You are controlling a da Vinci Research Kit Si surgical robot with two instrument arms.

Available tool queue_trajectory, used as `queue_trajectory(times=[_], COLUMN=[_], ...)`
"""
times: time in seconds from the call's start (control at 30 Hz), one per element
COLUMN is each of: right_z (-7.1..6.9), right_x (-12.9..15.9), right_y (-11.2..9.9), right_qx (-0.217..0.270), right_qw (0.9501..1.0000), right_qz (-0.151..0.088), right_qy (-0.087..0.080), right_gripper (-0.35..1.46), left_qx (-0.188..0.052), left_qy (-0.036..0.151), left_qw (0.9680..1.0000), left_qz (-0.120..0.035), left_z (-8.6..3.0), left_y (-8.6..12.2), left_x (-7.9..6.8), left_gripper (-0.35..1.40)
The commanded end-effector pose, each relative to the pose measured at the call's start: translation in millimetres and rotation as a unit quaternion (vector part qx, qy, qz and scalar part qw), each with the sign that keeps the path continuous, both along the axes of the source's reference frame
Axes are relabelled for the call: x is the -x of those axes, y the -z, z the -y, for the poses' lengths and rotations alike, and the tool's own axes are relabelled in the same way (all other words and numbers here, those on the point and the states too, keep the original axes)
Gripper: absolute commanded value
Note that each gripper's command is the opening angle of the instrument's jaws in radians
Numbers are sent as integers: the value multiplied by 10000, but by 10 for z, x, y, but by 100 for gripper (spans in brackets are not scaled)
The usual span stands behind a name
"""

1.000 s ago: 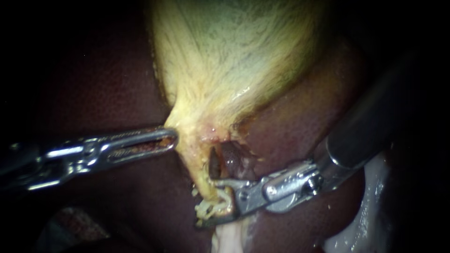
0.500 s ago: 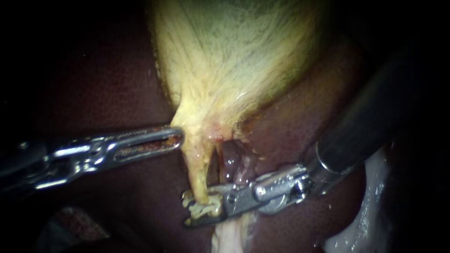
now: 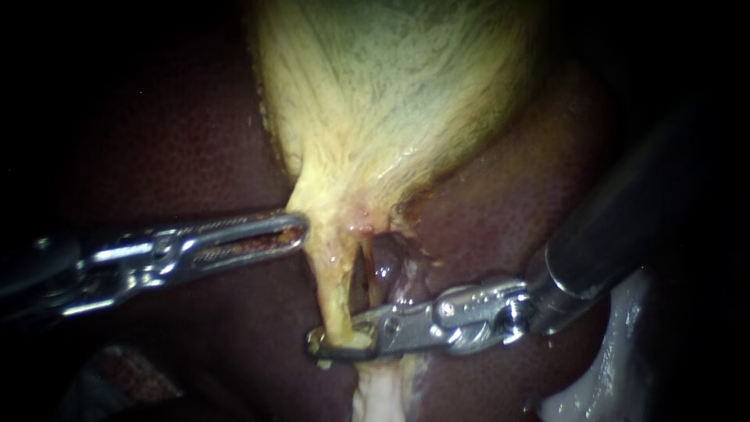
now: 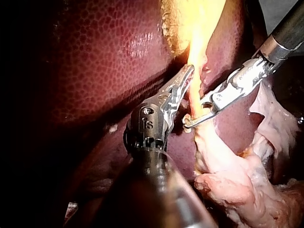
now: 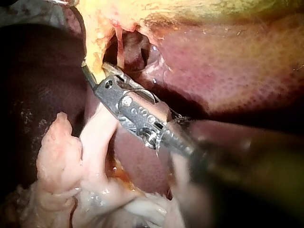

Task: Clipping second clip left tube

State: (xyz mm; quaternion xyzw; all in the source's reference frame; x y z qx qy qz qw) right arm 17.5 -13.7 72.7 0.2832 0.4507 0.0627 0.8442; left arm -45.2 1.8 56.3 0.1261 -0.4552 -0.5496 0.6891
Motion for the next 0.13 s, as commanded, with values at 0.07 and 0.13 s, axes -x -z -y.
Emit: queue_trajectory(times=[0.07, 0.13], right_z=[0, 0], right_x=[0, 0], right_y=[0, 0], right_qx=[0, 0], right_qw=[10000, 10000], right_qz=[-4, -4], right_qy=[4, 5], right_gripper=[-35, -35], left_qx=[-1, -1], left_qy=[-3, -3], left_qw=[10000, 10000], left_qz=[4, 4], left_z=[0, 0], left_y=[0, 0], left_x=[0, 0], left_gripper=[-35, -35])
